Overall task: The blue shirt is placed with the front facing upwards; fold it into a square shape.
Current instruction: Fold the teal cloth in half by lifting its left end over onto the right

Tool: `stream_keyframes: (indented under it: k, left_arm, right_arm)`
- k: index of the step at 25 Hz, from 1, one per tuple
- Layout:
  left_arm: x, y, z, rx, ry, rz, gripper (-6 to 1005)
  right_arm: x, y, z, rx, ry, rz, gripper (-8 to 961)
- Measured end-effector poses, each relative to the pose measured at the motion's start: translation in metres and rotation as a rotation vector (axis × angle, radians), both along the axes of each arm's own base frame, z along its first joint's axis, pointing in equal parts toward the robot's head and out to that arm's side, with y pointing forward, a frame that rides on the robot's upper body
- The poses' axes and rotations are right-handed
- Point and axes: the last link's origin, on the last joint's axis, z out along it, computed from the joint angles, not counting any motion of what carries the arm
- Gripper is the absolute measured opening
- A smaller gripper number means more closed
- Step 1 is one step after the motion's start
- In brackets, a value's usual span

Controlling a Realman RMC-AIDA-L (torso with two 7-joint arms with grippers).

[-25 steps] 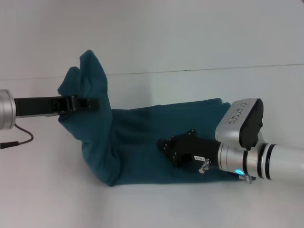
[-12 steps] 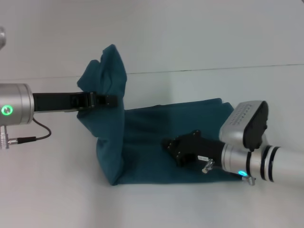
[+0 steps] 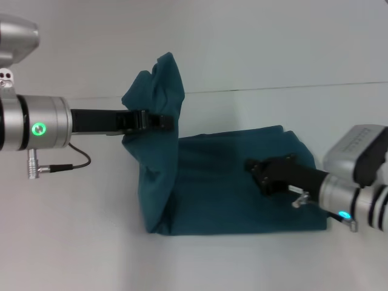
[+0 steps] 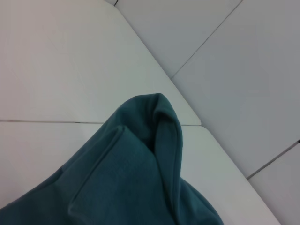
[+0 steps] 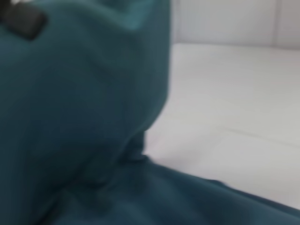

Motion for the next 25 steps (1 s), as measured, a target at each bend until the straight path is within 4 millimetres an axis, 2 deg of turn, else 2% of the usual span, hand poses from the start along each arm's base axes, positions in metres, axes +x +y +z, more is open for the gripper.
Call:
stream_keyframes:
  k: [11,25]
  left_arm:
    - [0.021,0.006,-0.022,-0.035,-0.029,-0.01,142]
    - [0.031,0.005,-0.058,-0.059,-0.008,0.004,144]
  right_arm:
    - [0.04,-0.007,0.047,0.206,0.047,-0.125,9]
    - [0.065,-0.014,0.073,0.334,0.052,-0.2,9]
